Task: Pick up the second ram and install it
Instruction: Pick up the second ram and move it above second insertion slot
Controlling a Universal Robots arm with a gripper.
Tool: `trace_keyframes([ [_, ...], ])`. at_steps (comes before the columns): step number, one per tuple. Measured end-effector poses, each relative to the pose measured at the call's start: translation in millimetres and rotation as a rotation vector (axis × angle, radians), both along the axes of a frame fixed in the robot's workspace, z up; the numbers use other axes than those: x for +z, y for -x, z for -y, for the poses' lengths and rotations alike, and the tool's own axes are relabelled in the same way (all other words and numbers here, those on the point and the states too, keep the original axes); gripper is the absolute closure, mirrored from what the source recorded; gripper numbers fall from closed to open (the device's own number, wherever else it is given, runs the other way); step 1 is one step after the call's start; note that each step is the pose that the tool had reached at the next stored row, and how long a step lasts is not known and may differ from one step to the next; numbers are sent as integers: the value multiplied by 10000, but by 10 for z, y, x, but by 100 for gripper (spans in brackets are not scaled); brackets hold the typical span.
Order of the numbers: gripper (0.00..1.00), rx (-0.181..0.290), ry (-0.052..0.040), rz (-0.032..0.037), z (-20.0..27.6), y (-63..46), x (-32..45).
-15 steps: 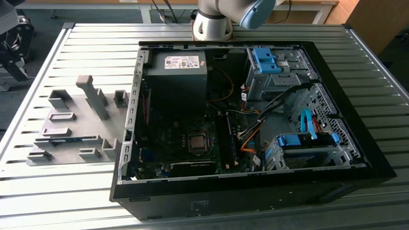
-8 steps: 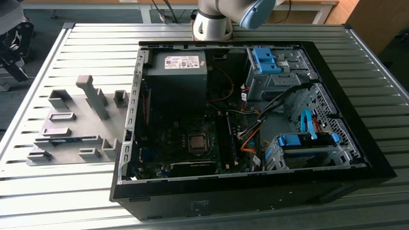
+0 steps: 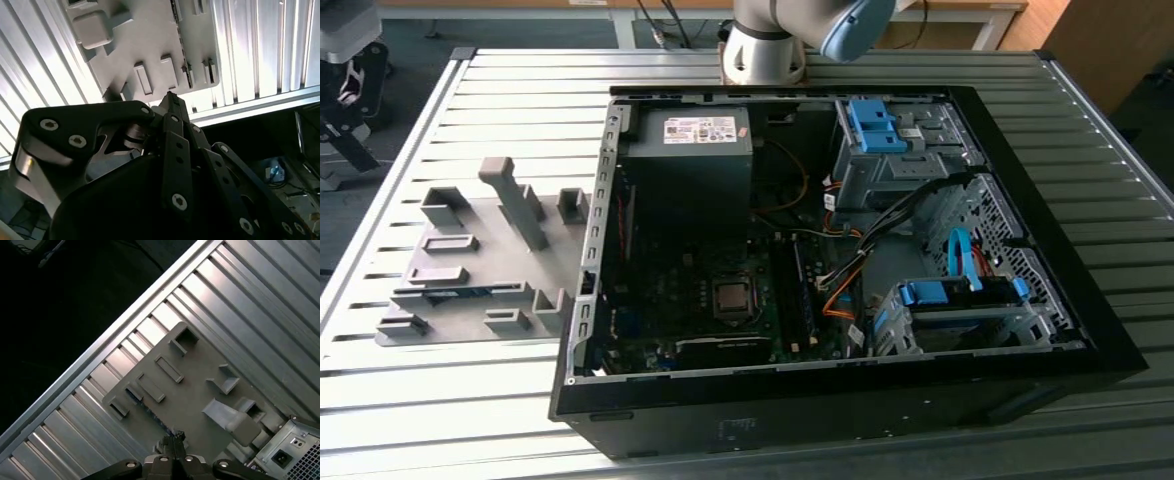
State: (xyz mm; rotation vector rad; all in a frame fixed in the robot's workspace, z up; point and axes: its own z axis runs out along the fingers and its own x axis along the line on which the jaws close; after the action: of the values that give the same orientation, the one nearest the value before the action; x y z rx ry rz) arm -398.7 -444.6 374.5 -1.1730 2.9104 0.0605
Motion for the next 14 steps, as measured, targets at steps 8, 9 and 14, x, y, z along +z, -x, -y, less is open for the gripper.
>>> trace_keyframes([
  [8, 89, 1276, 35, 0, 0, 0, -4],
  [9, 89, 1432, 40, 1, 0, 0, -5],
  [14, 89, 2192, 65, 0, 0, 1, -6],
])
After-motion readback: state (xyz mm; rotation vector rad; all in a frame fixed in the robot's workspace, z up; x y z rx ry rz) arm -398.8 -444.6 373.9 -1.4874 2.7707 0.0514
